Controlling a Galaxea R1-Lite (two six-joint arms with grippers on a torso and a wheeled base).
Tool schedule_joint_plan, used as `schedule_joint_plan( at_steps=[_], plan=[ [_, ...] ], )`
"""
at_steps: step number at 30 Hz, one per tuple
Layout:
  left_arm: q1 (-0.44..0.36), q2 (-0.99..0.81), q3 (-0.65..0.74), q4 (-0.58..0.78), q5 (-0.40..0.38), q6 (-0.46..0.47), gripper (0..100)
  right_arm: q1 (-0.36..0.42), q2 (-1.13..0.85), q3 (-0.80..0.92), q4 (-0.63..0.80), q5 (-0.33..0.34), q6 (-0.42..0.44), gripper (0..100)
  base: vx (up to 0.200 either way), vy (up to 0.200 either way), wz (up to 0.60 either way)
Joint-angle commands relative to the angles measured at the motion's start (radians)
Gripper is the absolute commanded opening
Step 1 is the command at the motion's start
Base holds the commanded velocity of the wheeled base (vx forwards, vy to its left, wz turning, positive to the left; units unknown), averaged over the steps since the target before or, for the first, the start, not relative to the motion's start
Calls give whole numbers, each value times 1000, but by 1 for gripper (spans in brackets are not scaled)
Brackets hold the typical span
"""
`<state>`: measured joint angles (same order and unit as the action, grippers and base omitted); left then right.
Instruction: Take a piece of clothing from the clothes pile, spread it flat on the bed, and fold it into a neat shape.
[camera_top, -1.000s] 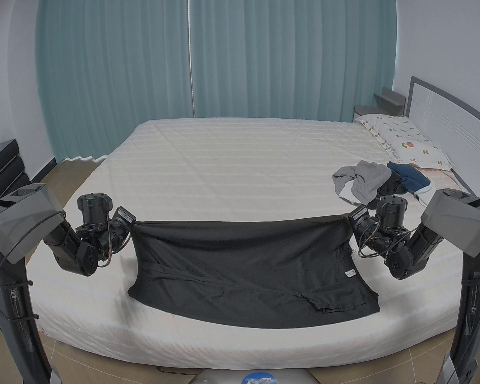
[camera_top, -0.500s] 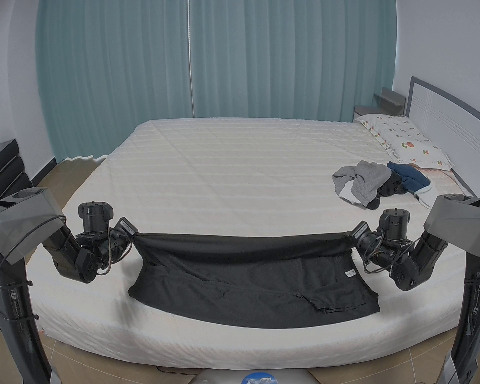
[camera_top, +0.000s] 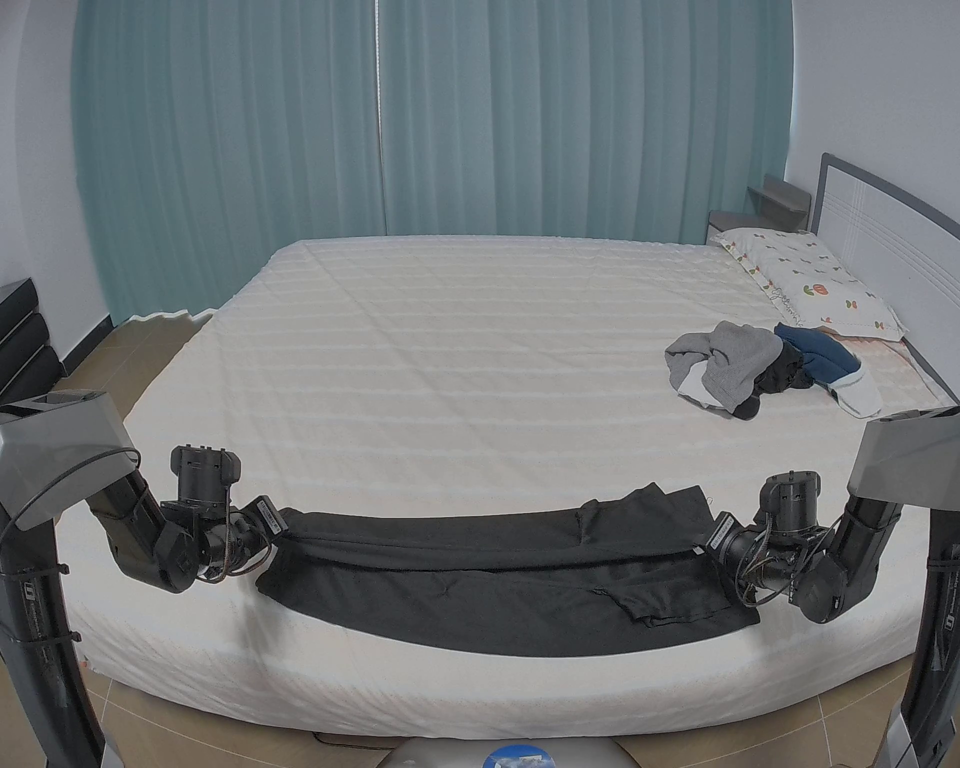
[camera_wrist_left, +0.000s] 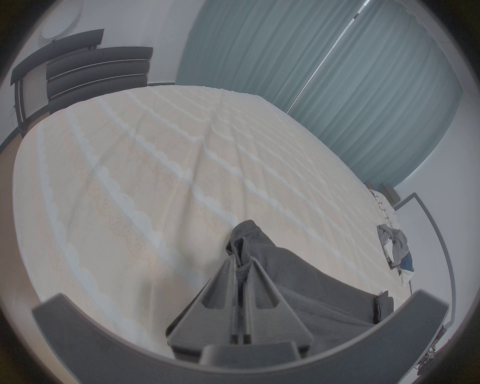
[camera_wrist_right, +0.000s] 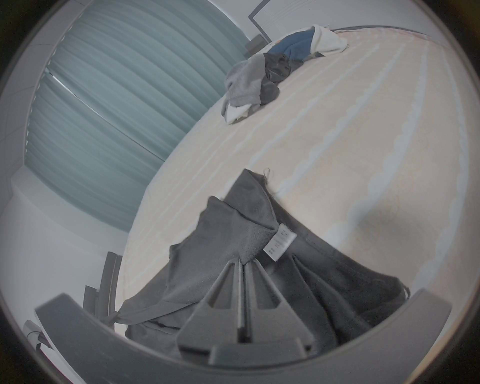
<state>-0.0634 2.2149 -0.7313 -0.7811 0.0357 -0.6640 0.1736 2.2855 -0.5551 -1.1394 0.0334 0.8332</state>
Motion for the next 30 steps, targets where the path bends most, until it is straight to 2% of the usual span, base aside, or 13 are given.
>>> schedule_joint_plan(
  at_steps=[1,2,3,4,14,19,25,30],
  plan=[
    [-3,5,9,0,1,0,0,1,22,6,0,0,0,0,0,0,0],
    [-3,5,9,0,1,0,0,1,22,6,0,0,0,0,0,0,0],
    [-3,5,9,0,1,0,100,1,22,6,0,0,0,0,0,0,0],
    [-6,5,12,0,1,0,100,1,23,6,1,0,0,100,0,0,0],
    [-4,-52,29,0,4,0,100,-23,-52,27,6,-1,6,100,0,0,0],
    [1,-37,-16,-12,-7,-17,100,-59,-93,29,7,0,7,100,0,0,0],
    [2,89,-128,-9,-14,-42,100,-100,-92,18,10,3,9,100,0,0,0],
    [-6,132,-168,-4,-16,-40,100,-97,-81,17,10,16,10,100,0,0,0]
  ],
)
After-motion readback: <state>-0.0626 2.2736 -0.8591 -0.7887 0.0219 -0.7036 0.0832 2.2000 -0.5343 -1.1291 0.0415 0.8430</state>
